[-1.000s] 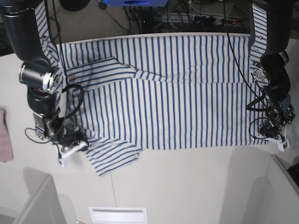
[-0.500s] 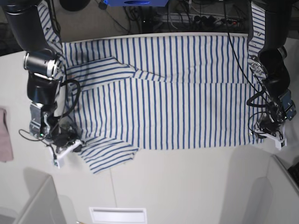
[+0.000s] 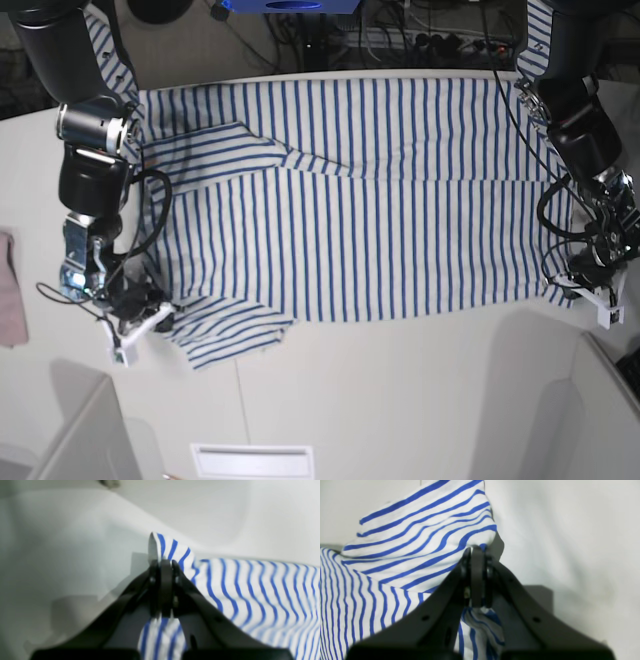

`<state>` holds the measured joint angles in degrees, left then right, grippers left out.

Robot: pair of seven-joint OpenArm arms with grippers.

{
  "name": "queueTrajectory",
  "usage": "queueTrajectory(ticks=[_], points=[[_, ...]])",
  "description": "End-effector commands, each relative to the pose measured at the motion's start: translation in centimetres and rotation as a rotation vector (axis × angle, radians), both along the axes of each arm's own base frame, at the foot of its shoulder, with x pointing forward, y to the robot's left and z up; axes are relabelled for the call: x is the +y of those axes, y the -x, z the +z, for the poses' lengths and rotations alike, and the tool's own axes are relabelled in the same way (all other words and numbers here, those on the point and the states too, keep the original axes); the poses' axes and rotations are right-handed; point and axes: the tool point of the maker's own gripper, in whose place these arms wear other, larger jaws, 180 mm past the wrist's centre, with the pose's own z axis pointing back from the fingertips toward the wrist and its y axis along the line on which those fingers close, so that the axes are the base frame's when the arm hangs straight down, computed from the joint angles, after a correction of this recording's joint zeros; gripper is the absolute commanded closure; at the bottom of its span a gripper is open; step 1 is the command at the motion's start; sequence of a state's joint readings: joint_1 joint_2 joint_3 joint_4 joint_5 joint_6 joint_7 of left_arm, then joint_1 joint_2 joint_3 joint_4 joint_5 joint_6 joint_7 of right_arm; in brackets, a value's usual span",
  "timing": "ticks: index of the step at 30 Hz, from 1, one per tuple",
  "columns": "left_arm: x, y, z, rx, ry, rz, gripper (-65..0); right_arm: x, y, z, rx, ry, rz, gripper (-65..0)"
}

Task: Fold the T-shirt properly
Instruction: 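Pinch the hem corners with both grippers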

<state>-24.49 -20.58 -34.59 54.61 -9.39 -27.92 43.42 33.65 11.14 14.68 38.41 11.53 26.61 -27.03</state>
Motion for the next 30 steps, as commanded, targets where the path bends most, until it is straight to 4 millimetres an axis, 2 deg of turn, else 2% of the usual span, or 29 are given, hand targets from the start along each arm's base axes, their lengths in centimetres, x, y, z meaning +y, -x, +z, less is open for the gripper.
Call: queueTrajectory(ticks=[1, 5, 12, 20, 24, 30], points=[[1.0, -1.2, 3.0, -0.083, -0.014, 0.005, 0.0, -0.9, -1.8, 2.6, -0.079, 0.003, -0.013, 0.0], [0.5, -0.7, 4.0, -0.116, 0.011, -0.007, 0.0, -0.8, -1.6, 2.4, -0.075, 0.002, -0.013, 0.0], [0.4, 0.5, 6.2, -0.139, -0.075, -0.04, 0.0, -0.9, -1.1, 1.9, -0.069, 0.002, -0.014, 0.0], [0.2, 0.8, 6.0, -0.129, -0.079, -0.048, 0.0, -1.4, -0.6, 3.1, -0.13, 0.045, -0.006, 0.0], [0.0, 1.6, 6.1, -0.103, -0.1, -0.06, 0.0, -1.4, -0.1, 2.7, -0.124, 0.049, -0.005, 0.0], [-0.8, 2.9, 7.6, -0.134, -0.169, -0.097, 0.0, -1.5, 0.0, 3.2, -0.144, 0.06, -0.003, 0.0]])
